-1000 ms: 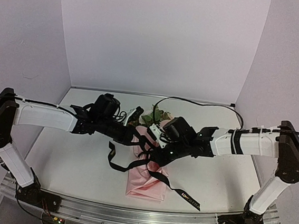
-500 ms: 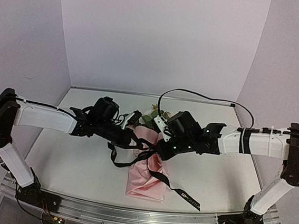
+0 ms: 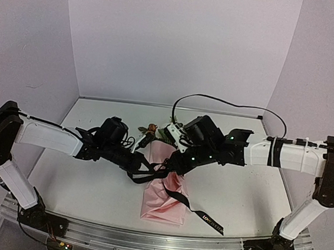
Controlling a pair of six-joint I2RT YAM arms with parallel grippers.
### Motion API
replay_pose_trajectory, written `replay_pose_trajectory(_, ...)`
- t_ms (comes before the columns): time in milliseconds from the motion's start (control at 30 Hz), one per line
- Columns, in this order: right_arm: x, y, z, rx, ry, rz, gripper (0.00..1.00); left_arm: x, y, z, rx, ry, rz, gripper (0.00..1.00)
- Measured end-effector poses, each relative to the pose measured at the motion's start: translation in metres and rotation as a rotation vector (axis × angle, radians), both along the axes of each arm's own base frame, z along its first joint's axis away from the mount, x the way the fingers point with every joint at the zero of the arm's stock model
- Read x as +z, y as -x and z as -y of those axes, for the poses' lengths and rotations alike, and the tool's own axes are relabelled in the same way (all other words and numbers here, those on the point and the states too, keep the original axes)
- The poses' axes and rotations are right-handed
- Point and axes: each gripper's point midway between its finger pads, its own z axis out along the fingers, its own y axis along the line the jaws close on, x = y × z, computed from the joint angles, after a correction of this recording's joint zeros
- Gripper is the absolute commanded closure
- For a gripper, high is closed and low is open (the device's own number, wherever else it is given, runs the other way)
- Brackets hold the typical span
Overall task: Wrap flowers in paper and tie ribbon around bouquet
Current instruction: Cross the half-tied ribbon over the folded bouquet.
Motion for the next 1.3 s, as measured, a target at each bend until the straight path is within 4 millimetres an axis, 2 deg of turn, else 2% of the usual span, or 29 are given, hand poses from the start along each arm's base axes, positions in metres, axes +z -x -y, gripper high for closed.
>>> replay_pose_trajectory(200,-0.026,0.017,-0.008,0.039,0.024,-0.126,1.00,-0.025,0.005,-0.011,0.057,-0.021,-0.058,1.00)
replay_pose_trajectory(367,-0.040,0.029,-0.009,0.057,0.047,-0.197,1.00,-0.037,0.006,-0.015,0.088,-0.025,-0.060,0.91)
replay_pose_trajectory(433,-0.040,0.033,-0.008,0.065,0.051,-0.214,1.00,-0.038,0.006,-0.015,0.089,-0.028,-0.044,0.84)
replay_pose_trajectory(567,-0.035,0.038,-0.011,0.087,0.040,-0.241,1.00,-0.041,0.007,-0.013,0.092,-0.048,0.011,0.62)
replay_pose_trajectory(700,-0.034,0.044,-0.012,0.105,0.034,-0.266,1.00,-0.039,0.006,-0.021,0.144,-0.056,0.043,0.51)
replay_pose_trajectory(1000,-0.030,0.051,-0.031,0.163,0.012,-0.336,1.00,-0.019,-0.005,-0.045,0.338,0.010,-0.022,0.42)
replay_pose_trajectory(1167,-0.036,0.053,-0.039,0.178,0.023,-0.362,1.00,-0.007,-0.006,-0.047,0.375,0.064,-0.063,0.35)
replay_pose_trajectory(1300,-0.048,0.054,-0.040,0.177,0.052,-0.379,1.00,-0.002,-0.007,-0.051,0.386,0.100,-0.096,0.30)
